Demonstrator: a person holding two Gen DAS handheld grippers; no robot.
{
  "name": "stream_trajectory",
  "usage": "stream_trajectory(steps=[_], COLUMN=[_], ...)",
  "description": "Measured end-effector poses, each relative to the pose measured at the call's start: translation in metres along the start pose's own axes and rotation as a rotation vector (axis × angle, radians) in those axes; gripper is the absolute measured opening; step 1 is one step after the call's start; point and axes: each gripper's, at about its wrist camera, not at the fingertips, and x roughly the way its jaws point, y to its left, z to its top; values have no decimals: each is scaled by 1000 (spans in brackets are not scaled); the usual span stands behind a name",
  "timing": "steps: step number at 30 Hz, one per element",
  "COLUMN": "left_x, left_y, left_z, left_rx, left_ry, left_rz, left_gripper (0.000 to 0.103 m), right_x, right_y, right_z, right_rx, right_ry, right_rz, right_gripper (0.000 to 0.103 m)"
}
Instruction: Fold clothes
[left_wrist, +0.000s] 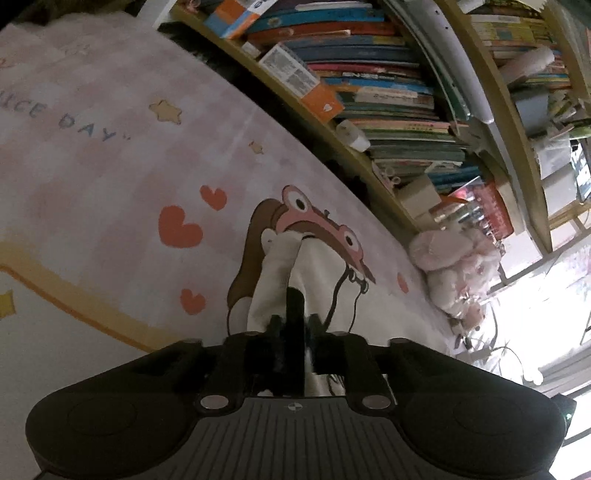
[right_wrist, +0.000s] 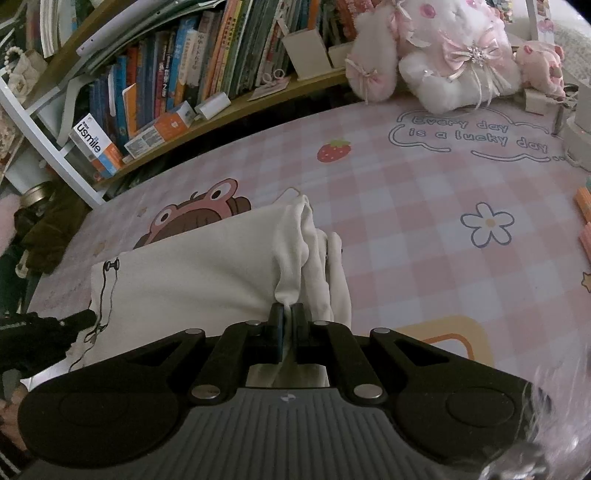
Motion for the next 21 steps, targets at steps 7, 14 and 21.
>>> stream_trajectory(steps=[7, 14, 21], left_x=[0, -4, -12], left_y=[-27, -5, 19], left_z=[5, 3, 4], left_rx=[125, -41, -117], left_ry=[-38, -81, -96], left_rz=[-20, -39, 41], left_gripper=[12, 4, 6], right_x=[-1, 0, -1], right_y=[0, -3, -4], right_z=[0, 0, 0], right_rx=[4, 10, 2], right_ry=[0, 0, 4], right_rz=[3, 12, 17], right_gripper=[4, 4, 3])
